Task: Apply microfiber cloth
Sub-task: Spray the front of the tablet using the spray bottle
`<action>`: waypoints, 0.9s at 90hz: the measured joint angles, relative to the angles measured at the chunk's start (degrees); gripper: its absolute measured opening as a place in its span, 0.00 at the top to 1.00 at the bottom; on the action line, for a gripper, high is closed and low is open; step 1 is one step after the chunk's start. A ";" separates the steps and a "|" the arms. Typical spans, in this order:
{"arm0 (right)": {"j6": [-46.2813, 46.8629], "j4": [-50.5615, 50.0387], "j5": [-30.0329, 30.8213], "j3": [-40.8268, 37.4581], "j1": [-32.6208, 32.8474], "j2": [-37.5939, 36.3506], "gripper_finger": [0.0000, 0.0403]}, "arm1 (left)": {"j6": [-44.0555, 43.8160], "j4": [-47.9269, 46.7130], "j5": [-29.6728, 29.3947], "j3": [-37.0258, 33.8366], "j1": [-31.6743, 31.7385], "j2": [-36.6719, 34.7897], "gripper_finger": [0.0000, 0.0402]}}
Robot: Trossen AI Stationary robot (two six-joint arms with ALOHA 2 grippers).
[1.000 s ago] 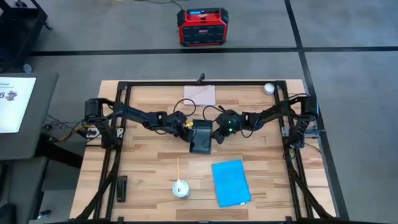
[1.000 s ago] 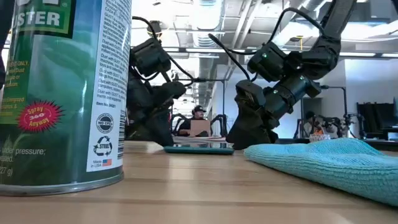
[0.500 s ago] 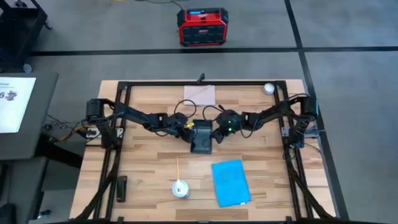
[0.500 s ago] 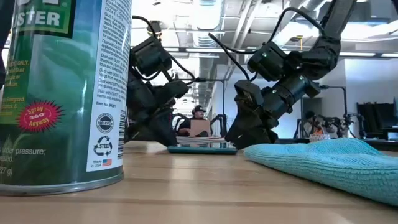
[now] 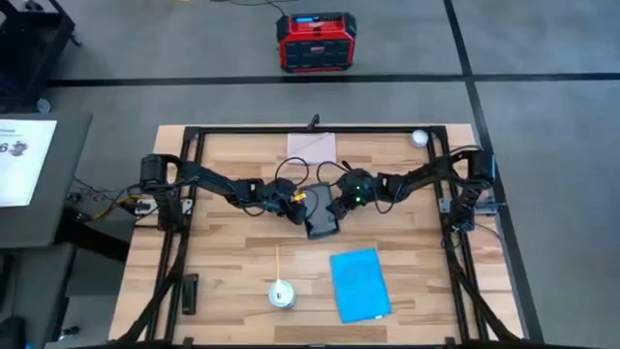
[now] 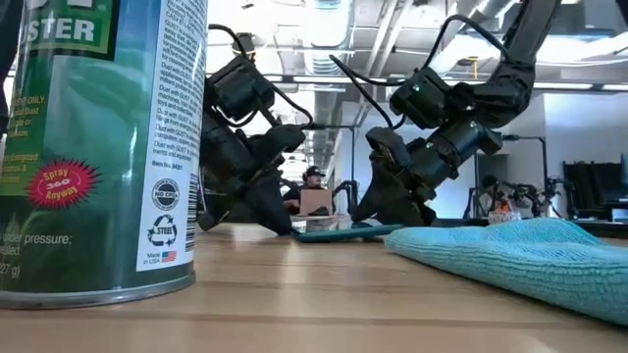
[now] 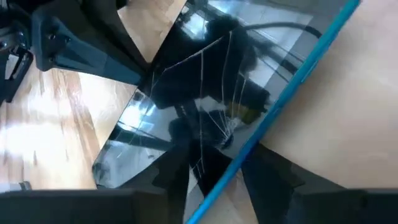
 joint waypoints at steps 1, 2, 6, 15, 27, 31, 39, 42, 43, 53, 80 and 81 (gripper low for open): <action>0.01 0.16 0.01 0.00 -0.01 0.00 0.82 | 0.06 0.01 0.00 0.00 0.00 0.00 1.00; 0.05 0.23 0.01 0.00 -0.04 0.00 0.84 | 0.14 0.03 0.00 0.00 -0.01 0.00 1.00; 0.25 0.48 0.37 -0.04 -0.08 0.00 0.91 | 0.51 0.06 0.03 -0.02 -0.02 0.00 1.00; -2.57 0.57 2.49 -0.11 -0.17 0.15 0.97 | 0.73 0.32 0.24 -0.04 -0.07 0.00 1.00; -2.65 1.76 1.75 -0.11 -0.34 0.15 0.96 | 1.10 0.36 0.26 -0.04 -0.11 0.00 1.00; -2.58 1.97 1.67 -0.11 -0.34 0.15 0.96 | 1.09 0.36 0.23 -0.04 -0.13 0.00 1.00; -2.51 2.05 1.57 -0.11 -0.34 0.15 0.95 | 1.24 0.36 0.17 -0.04 -0.15 0.00 1.00; -2.49 2.01 1.38 -0.09 -0.34 0.15 0.95 | 1.23 0.33 0.17 -0.03 -0.17 0.00 1.00; -2.49 1.99 1.30 -0.08 -0.34 0.15 0.95 | 1.24 0.31 0.17 -0.02 -0.17 0.00 1.00; -2.42 1.79 0.96 0.00 -0.34 0.15 0.91 | 1.42 0.21 -0.09 0.00 -0.17 0.00 1.00; -0.49 1.20 -1.86 0.20 -0.27 0.13 0.62 | 1.56 -0.23 -0.75 0.07 -0.17 0.11 1.00; -0.34 1.19 -1.90 0.20 -0.27 0.13 0.61 | 1.58 -0.27 -0.76 0.07 -0.17 0.11 1.00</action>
